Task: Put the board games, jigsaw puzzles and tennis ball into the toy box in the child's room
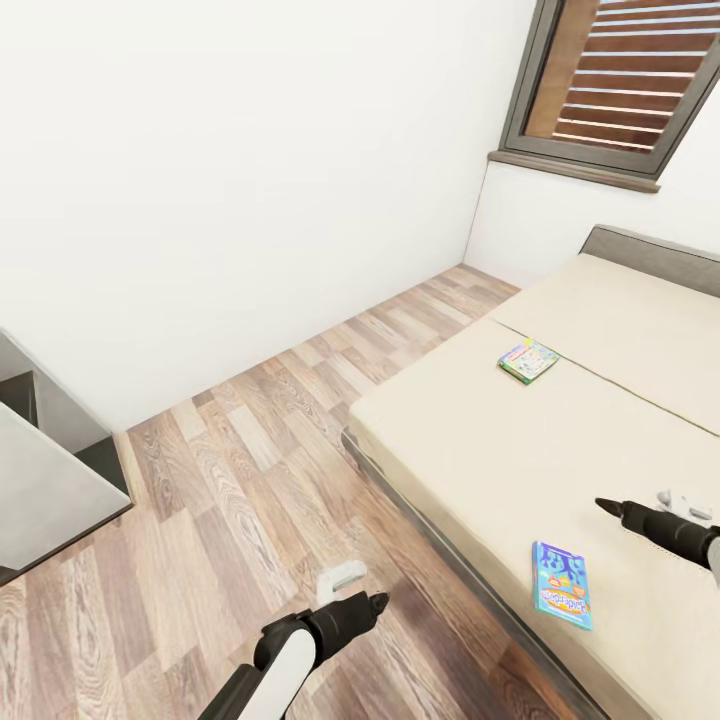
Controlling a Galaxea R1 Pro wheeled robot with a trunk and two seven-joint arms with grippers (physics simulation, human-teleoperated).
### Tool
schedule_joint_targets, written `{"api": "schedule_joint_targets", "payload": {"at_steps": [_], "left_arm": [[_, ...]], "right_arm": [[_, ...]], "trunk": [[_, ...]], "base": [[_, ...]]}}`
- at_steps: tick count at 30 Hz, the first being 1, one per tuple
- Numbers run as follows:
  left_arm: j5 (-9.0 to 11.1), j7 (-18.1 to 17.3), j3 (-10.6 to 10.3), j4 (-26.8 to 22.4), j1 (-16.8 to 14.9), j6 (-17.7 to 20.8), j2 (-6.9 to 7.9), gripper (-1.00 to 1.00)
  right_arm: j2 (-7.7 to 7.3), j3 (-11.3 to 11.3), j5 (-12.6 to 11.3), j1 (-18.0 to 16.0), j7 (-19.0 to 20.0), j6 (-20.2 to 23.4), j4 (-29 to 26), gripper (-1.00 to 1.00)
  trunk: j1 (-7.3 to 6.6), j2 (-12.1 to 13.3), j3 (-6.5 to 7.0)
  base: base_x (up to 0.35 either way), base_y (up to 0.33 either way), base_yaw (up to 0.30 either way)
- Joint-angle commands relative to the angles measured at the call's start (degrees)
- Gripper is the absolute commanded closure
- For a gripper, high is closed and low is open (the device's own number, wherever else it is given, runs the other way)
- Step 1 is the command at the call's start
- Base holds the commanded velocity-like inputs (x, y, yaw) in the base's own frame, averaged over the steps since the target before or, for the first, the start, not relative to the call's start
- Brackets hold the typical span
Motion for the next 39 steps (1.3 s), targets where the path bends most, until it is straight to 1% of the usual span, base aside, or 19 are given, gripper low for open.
{"api": "schedule_joint_targets", "payload": {"at_steps": [1, 3, 6, 10, 12, 13, 15, 16, 18, 19, 21, 22, 24, 25, 27, 28, 33, 34, 39], "left_arm": [[0.74, 0.49, 0.05, 1.22, -0.22, 0.03, -0.07, -1.00], [0.99, -0.25, 0.57, 4.11, -0.88, 0.00, -0.23, -1.00], [1.35, -1.66, 1.28, 6.63, -1.62, -0.02, -0.37, -1.00], [1.94, -4.03, 1.98, 9.13, -2.41, -0.04, -0.48, -1.00], [2.73, -7.35, 2.47, 11.88, -3.16, -0.04, -0.53, -1.00], [2.73, -7.35, 2.47, 11.88, -3.16, -0.04, -0.53, -1.00], [3.47, -11.24, 2.80, 14.99, -4.05, -0.07, -0.53, -1.00], [4.21, -17.37, 3.11, 20.05, -5.70, -0.50, -0.44, -1.00], [4.54, -21.12, 3.23, 23.34, -6.76, -1.12, -0.42, -1.00], [4.54, -21.12, 3.23, 23.34, -6.76, -1.12, -0.42, -1.00], [4.79, -24.43, 3.30, 26.15, -7.63, -1.74, -0.40, -1.00], [4.79, -24.43, 3.30, 26.15, -7.63, -1.74, -0.40, -1.00], [4.94, -27.29, 3.35, 28.14, -8.25, -2.16, -0.33, -1.00], [4.94, -27.29, 3.35, 28.14, -8.25, -2.16, -0.33, -1.00], [5.01, -29.88, 3.40, 29.42, -8.64, -2.51, -0.22, -1.00], [5.01, -29.88, 3.40, 29.42, -8.64, -2.51, -0.22, -1.00], [5.05, -34.91, 3.52, 30.76, -8.97, -3.97, -0.01, -1.00], [5.05, -34.91, 3.52, 30.76, -8.97, -3.97, -0.01, -1.00], [5.08, -38.59, 3.59, 31.30, -8.98, -5.90, 0.13, -1.00]], "right_arm": [[-0.01, -1.29, -0.32, 0.55, 1.08, 1.01, -1.76, -1.00], [-0.07, -3.00, -0.27, 1.45, 2.55, 2.88, -5.00, -1.00], [-0.07, -4.10, -0.22, 2.08, 3.50, 4.76, -7.63, -1.00], [-0.04, -4.81, -0.13, 2.56, 4.10, 6.44, -10.02, -1.00], [-0.03, -5.26, -0.08, 3.03, 4.52, 7.66, -12.13, -1.00], [-0.03, -5.26, -0.08, 3.03, 4.52, 7.66, -12.13, -1.00], [-0.01, -5.54, -0.10, 3.64, 4.82, 8.43, -14.01, -1.00], [0.00, -5.79, -0.19, 4.80, 5.11, 9.32, -16.56, -1.00], [0.05, -5.89, -0.25, 5.44, 5.23, 10.05, -18.09, -1.00], [0.05, -5.89, -0.25, 5.44, 5.23, 10.05, -18.09, -1.00], [0.10, -5.95, -0.29, 5.91, 5.28, 11.12, -19.34, -1.00], [0.10, -5.95, -0.29, 5.91, 5.28, 11.12, -19.34, -1.00], [0.11, -5.99, -0.30, 6.21, 5.31, 12.29, -20.21, -1.00], [0.11, -5.99, -0.30, 6.21, 5.31, 12.29, -20.21, -1.00], [0.10, -6.03, -0.29, 6.41, 5.35, 13.17, -20.76, -1.00], [0.10, -6.03, -0.29, 6.41, 5.35, 13.17, -20.76, -1.00], [0.16, -6.05, -0.29, 6.64, 5.40, 14.10, -21.37, -1.00], [0.16, -6.05, -0.29, 6.64, 5.40, 14.10, -21.37, -1.00], [0.51, -6.05, -0.33, 6.96, 5.42, 14.48, -21.92, -1.00]], "trunk": [[0.00, -0.02, -0.04], [0.00, -0.02, -0.04], [0.00, -0.02, -0.04], [0.00, -0.02, -0.04], [0.00, -0.02, -0.04], [0.00, -0.02, -0.04], [0.00, -0.02, -0.04], [0.00, -0.02, -0.04], [0.00, -0.02, -0.04], [0.00, -0.02, -0.04], [0.00, -0.02, -0.04], [0.00, -0.02, -0.04], [0.00, -0.02, -0.04], [0.00, -0.02, -0.04], [0.00, -0.02, -0.04], [0.00, -0.02, -0.04], [0.00, -0.02, -0.04], [0.00, -0.02, -0.04], [0.00, -0.02, -0.04]], "base": [[0.000, 0.000, 0.000], [0.000, 0.000, 0.000], [0.000, 0.000, 0.000], [0.000, 0.000, 0.000], [0.000, 0.000, 0.000], [0.000, 0.000, 0.000], [0.000, 0.000, -0.021], [0.000, 0.000, -0.141], [0.000, 0.000, -0.181], [0.000, 0.000, -0.192], [0.000, 0.000, -0.218], [0.000, 0.000, -0.225], [0.000, 0.000, -0.242], [0.000, 0.000, -0.247], [0.000, 0.000, -0.257], [0.000, 0.000, -0.260], [0.000, 0.000, -0.258], [0.000, 0.000, -0.230], [0.000, 0.000, -0.141]]}}
